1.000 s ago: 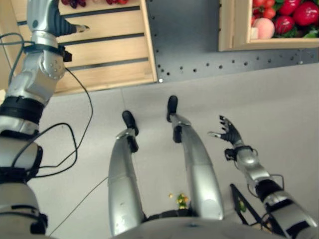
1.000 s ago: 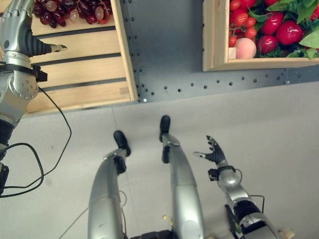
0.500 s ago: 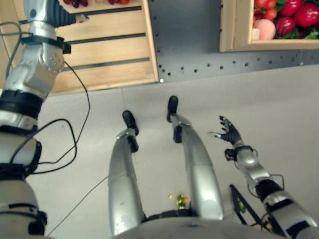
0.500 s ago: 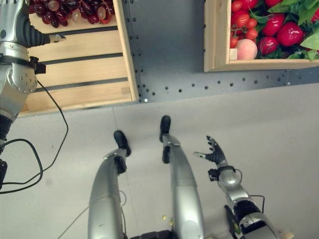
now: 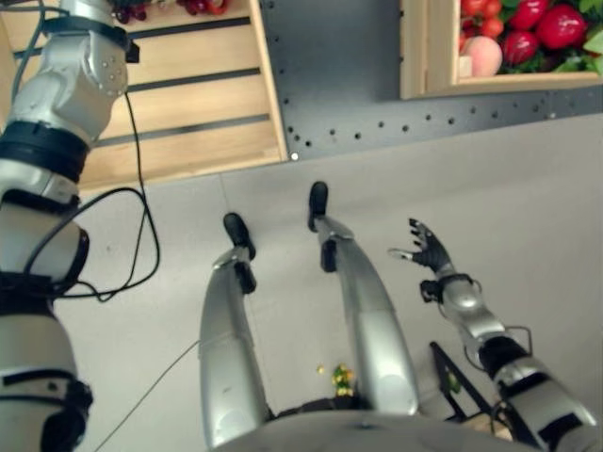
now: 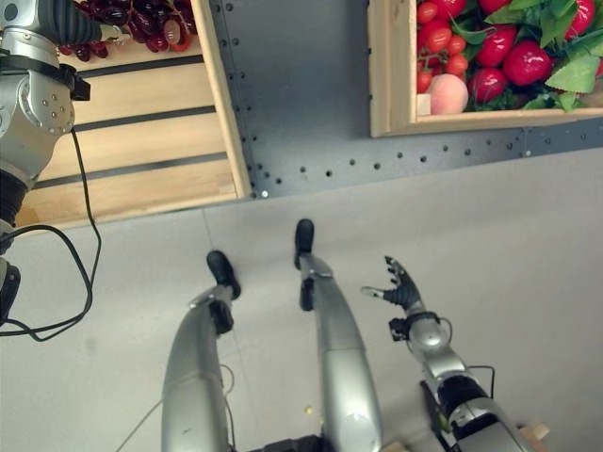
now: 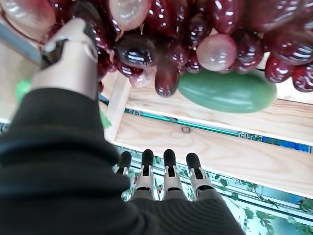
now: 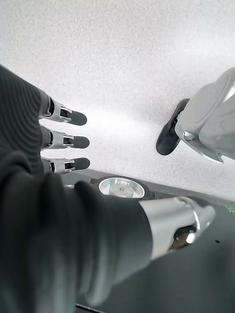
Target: Pick up the fruits from the basket on one side to the basket on the other side
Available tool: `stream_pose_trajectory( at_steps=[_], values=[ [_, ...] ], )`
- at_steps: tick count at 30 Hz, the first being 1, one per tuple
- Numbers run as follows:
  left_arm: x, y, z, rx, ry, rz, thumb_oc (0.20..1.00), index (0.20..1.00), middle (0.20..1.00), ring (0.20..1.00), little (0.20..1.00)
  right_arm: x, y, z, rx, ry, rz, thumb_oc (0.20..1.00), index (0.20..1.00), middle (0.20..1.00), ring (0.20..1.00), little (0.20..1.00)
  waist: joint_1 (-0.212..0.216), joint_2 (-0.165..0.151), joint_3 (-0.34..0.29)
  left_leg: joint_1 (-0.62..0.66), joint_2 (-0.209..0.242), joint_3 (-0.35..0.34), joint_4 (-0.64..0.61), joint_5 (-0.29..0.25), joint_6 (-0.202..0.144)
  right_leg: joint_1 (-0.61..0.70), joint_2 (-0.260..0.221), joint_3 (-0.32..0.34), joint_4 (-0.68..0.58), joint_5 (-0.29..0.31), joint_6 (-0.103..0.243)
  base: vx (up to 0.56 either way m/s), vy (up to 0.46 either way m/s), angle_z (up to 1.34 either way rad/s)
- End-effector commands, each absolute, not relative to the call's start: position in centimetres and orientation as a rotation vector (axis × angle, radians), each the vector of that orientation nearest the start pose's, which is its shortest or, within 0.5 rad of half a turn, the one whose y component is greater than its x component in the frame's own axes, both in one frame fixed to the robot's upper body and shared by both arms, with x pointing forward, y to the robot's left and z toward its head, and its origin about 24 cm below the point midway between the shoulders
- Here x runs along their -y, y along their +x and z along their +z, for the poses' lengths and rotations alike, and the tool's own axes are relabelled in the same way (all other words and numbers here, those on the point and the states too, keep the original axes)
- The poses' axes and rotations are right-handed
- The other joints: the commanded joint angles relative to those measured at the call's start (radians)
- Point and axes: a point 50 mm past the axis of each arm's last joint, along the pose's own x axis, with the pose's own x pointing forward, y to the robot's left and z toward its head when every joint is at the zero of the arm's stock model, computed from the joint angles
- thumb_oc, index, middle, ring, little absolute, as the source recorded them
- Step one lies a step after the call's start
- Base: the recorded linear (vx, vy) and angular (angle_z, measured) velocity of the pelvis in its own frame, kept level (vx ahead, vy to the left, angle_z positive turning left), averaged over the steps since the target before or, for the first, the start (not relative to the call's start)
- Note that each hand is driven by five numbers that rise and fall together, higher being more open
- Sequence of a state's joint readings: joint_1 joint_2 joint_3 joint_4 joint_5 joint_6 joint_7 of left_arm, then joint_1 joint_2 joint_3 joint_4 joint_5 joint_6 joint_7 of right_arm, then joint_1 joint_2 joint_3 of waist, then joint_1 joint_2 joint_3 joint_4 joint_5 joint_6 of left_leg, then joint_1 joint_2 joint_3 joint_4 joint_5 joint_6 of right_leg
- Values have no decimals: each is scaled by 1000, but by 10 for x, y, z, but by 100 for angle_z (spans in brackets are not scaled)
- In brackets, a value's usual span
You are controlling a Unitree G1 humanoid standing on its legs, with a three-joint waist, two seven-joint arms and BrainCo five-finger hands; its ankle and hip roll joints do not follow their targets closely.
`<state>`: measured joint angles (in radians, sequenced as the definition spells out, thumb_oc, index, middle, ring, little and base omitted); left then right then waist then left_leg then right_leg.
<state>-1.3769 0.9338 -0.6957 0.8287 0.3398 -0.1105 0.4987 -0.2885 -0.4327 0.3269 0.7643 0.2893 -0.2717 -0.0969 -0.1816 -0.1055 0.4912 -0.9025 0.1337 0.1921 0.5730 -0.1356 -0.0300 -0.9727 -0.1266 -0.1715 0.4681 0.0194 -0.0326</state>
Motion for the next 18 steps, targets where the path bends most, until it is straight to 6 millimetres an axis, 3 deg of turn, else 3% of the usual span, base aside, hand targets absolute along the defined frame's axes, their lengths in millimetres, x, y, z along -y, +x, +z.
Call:
stream_pose_trajectory(
  at_steps=[1,18],
  values=[
    [-246,375,353,735,1366,582,1000,1000,1000,1000,1000,229,262,-38,-309,-260,-10,1000,1000,1000,1000,1000,-11,30,-130,41,-2,-15,-33,-52,6,51,-15,-9,24,-124,136,0,0,0],
    [-247,388,334,582,1405,498,1000,1000,1000,1000,1000,227,260,-39,-304,-239,-22,1000,1000,1000,1000,1000,-18,38,-136,29,1,-14,-21,-56,11,35,-12,-5,33,-123,131,1,-1,-1]
  ],
)
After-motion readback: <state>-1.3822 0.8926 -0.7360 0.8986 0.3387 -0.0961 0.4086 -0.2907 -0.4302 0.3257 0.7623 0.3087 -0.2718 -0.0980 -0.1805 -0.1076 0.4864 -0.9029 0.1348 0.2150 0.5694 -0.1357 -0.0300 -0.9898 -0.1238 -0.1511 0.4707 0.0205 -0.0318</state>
